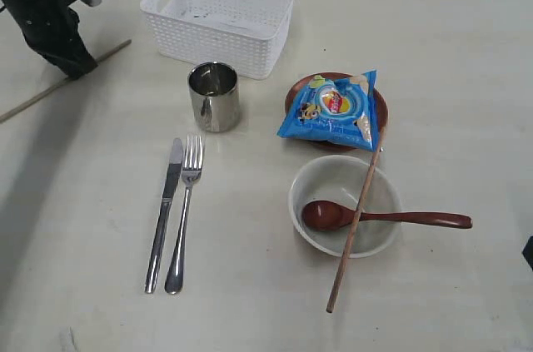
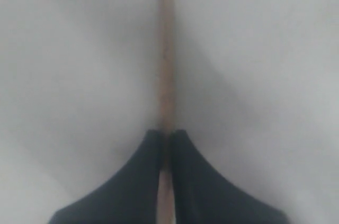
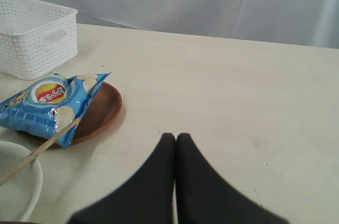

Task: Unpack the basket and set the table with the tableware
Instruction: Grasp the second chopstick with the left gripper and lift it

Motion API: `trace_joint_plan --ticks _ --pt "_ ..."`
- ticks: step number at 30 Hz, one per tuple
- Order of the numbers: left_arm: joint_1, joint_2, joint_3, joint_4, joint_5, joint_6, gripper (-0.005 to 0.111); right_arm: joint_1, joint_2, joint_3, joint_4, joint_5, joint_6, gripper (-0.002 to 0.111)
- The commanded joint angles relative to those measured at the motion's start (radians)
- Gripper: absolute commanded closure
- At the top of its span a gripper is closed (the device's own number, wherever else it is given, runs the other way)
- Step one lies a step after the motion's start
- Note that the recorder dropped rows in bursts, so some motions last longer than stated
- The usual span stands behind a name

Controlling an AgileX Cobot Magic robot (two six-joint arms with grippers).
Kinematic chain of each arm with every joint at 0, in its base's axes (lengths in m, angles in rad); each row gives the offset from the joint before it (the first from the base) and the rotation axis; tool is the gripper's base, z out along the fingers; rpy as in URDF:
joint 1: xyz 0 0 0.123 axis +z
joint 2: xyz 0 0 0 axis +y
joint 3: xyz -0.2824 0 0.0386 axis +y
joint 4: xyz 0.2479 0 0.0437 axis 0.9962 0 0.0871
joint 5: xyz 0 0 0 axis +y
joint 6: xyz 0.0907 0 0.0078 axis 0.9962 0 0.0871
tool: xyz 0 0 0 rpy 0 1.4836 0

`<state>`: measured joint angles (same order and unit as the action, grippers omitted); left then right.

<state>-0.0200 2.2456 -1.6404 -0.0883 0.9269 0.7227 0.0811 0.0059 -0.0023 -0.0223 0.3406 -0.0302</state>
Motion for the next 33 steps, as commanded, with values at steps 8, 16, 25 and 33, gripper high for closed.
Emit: trace_joint_plan --ticks 8,16,25,33 --pt "-0.004 -0.284 0.112 -0.143 0.152 -0.108 0.107 -0.005 -0.006 0.002 -0.005 -0.002 0.0 0.109" --pt "-0.073 -0.303 0.328 -0.088 -0.088 -0.33 0.074 -0.005 -0.006 0.002 -0.005 -0.002 0.0 0.109" --pt "-0.083 -0.238 0.34 0.111 -0.134 -0.419 0.065 -0.005 -0.006 0.002 -0.005 -0.002 0.0 0.109" --pt "-0.083 -0.169 0.34 0.102 -0.166 -0.437 0.065 -0.005 -0.006 0.002 -0.005 -0.002 0.0 0.109"
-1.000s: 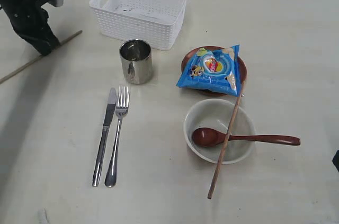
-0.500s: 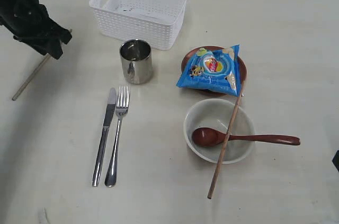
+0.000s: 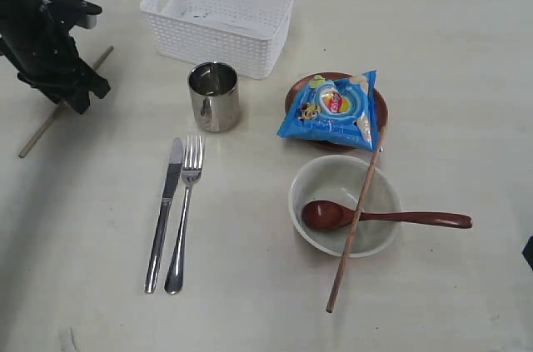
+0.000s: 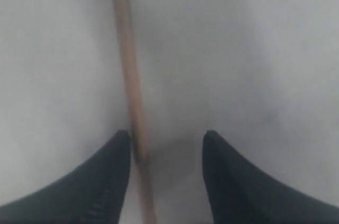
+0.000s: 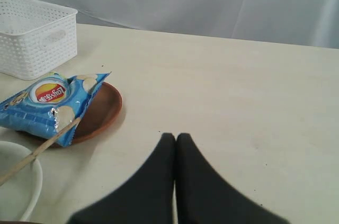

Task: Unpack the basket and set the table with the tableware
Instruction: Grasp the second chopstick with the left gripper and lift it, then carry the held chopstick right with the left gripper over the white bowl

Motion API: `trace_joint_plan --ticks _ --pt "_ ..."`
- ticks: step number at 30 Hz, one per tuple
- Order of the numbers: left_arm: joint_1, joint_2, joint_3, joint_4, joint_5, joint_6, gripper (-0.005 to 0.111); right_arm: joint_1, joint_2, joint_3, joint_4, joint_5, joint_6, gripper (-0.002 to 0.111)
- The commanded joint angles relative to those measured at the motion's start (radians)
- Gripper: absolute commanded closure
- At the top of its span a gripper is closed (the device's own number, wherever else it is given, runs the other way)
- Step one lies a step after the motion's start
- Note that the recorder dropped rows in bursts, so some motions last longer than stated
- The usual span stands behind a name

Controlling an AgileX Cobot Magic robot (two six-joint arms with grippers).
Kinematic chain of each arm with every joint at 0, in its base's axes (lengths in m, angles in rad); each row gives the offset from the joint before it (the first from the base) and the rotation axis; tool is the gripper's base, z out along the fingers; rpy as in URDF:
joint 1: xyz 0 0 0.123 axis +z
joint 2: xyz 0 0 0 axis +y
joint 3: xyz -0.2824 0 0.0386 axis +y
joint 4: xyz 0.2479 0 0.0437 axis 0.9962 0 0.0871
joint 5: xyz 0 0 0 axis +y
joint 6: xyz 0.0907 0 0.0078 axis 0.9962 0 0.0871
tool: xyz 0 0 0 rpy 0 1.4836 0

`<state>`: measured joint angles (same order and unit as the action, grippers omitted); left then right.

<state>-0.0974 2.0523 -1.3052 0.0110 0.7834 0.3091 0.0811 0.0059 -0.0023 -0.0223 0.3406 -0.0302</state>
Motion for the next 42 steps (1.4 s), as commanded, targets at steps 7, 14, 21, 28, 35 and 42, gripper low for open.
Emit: trace_joint_plan --ticks 7,14,21,28,35,42 --pt "-0.005 0.032 0.004 0.005 -0.028 -0.026 0.089 -0.005 -0.006 0.002 -0.005 -0.002 0.0 0.109" --pt "-0.005 0.032 0.004 0.005 0.017 -0.048 0.107 -0.005 -0.006 0.002 -0.005 -0.002 0.0 0.109" --pt "-0.005 -0.02 0.004 0.001 0.039 -0.075 0.107 -0.005 -0.006 0.002 -0.005 -0.002 0.0 0.109" --pt "-0.005 -0.142 0.008 -0.011 0.077 -0.078 0.107 -0.005 -0.006 0.002 -0.005 -0.002 0.0 0.109" --pt "-0.015 -0.294 0.048 -0.207 0.134 -0.083 0.107 -0.005 -0.006 0.002 -0.005 -0.002 0.0 0.109" --pt "-0.14 -0.436 0.077 -0.218 0.199 -0.199 0.107 -0.005 -0.006 0.002 -0.005 -0.002 0.0 0.109"
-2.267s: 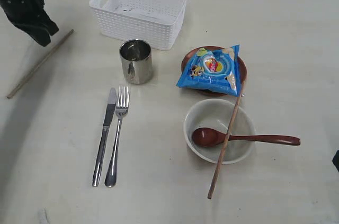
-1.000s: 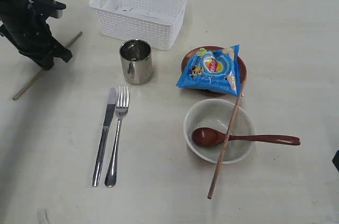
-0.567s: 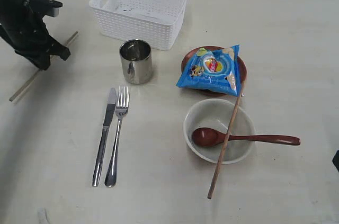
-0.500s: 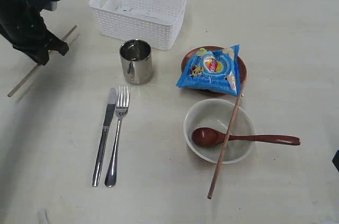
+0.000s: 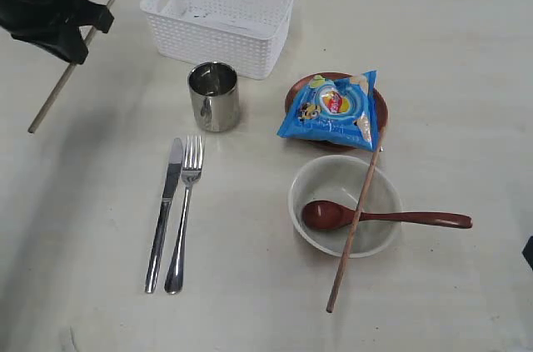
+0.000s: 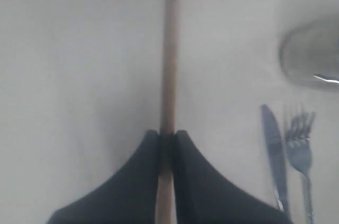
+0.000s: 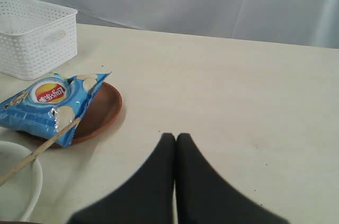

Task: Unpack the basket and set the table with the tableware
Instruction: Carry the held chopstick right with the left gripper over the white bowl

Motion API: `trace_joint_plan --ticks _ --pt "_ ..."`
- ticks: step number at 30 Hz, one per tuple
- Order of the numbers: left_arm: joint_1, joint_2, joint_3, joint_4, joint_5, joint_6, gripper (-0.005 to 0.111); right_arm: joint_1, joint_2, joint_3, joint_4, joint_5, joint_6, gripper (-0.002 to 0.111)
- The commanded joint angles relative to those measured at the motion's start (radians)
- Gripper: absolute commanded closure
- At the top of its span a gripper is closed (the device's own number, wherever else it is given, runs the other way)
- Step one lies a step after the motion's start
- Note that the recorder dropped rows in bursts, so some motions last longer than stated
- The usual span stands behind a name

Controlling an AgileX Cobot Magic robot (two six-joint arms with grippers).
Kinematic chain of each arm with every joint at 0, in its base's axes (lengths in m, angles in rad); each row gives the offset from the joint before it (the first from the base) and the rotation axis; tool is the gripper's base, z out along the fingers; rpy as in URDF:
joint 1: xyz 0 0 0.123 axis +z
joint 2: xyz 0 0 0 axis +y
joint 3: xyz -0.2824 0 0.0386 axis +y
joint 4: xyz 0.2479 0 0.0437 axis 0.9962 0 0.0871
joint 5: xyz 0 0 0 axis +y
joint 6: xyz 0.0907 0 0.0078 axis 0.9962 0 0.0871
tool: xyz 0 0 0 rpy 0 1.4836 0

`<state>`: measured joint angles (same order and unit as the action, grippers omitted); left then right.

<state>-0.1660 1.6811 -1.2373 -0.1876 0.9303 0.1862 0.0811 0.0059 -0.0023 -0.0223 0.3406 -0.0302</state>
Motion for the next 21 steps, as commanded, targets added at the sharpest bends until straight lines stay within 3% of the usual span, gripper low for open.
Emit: trace_joint_plan --ticks 1,2,5,8,12,18,21 --pt "-0.107 -0.081 0.009 -0.019 0.058 -0.1 0.107 -0.005 -0.006 0.002 -0.005 -0.002 0.0 0.109" --pt "-0.133 -0.09 0.009 -0.019 0.059 -0.125 0.107 -0.005 -0.006 0.002 -0.005 -0.002 0.0 0.109" --pt "-0.306 -0.109 0.009 -0.019 0.061 -0.244 0.107 -0.005 -0.006 0.002 -0.005 -0.002 0.0 0.109" --pt "-0.428 -0.109 0.009 -0.019 0.038 -0.348 0.107 -0.005 -0.006 0.002 -0.005 -0.002 0.0 0.109" --pt "-0.622 -0.06 0.009 -0.023 -0.046 -0.504 0.107 -0.005 -0.006 0.002 -0.005 -0.002 0.0 0.109" --pt "-0.781 0.129 0.005 -0.151 -0.212 -0.513 0.107 -0.005 -0.006 0.002 -0.005 -0.002 0.0 0.109" --pt "-0.806 0.172 -0.01 -0.164 -0.241 -0.508 0.107 -0.005 -0.006 0.002 -0.005 -0.002 0.0 0.109"
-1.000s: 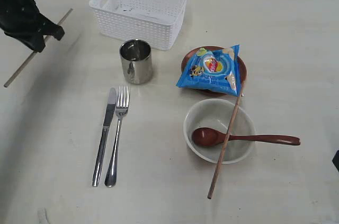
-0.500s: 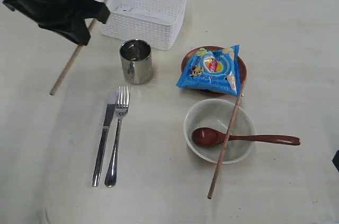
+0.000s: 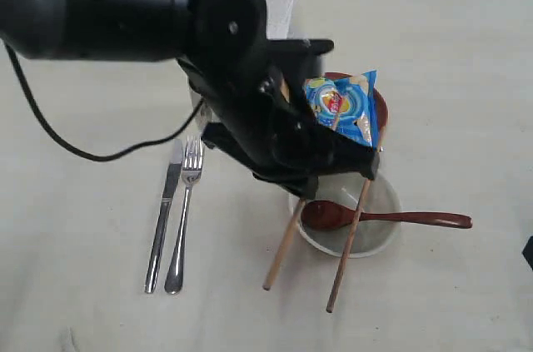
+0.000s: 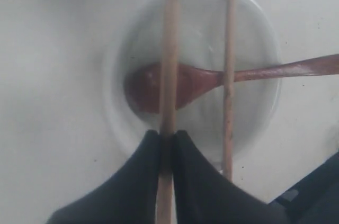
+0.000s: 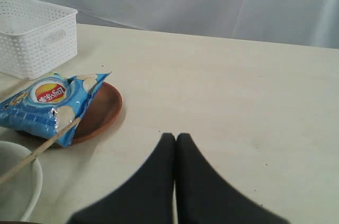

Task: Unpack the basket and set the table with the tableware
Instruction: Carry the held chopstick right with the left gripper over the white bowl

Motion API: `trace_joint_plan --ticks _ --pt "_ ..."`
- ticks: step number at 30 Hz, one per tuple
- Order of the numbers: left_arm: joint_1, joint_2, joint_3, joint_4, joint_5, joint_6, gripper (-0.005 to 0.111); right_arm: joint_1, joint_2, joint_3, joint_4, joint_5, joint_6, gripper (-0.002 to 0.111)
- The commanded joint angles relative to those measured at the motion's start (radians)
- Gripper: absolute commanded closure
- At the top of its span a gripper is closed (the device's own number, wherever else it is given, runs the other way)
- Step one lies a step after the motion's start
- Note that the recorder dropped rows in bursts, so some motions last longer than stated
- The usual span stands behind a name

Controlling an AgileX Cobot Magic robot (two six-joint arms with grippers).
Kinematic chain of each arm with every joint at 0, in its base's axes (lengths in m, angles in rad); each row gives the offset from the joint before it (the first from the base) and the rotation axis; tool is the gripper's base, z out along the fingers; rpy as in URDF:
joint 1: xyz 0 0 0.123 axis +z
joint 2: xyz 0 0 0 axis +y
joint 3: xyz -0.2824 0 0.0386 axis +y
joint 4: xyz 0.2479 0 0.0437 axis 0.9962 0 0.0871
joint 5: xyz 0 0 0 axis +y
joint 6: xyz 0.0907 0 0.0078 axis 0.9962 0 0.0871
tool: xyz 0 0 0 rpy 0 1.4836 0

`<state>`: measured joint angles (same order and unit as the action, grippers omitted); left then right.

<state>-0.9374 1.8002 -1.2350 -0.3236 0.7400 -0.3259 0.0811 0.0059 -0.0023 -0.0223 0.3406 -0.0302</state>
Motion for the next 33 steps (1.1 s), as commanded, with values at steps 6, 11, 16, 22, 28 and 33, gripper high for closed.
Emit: trace_joint_plan --ticks 6,11,16,22,28,33 --pt "-0.043 0.092 -0.061 -0.055 -0.063 0.004 0.107 -0.005 -0.006 0.002 -0.005 -0.002 0.0 0.109" --pt "-0.043 0.119 -0.076 -0.115 -0.073 0.004 0.107 -0.005 -0.006 0.002 -0.005 -0.002 0.0 0.109" --pt "-0.043 0.162 -0.076 -0.19 -0.075 0.075 0.107 -0.005 -0.006 0.002 -0.005 -0.002 0.0 0.109" --pt "-0.028 0.168 -0.076 -0.18 -0.089 0.08 0.107 -0.005 -0.006 0.002 -0.005 -0.002 0.0 0.109" --pt "-0.026 0.167 -0.076 -0.182 -0.087 0.071 0.106 -0.005 -0.006 0.002 -0.005 -0.002 0.0 0.109" --pt "-0.026 0.167 -0.076 -0.186 -0.109 0.071 0.087 -0.005 -0.006 0.002 -0.005 -0.002 0.0 0.109"
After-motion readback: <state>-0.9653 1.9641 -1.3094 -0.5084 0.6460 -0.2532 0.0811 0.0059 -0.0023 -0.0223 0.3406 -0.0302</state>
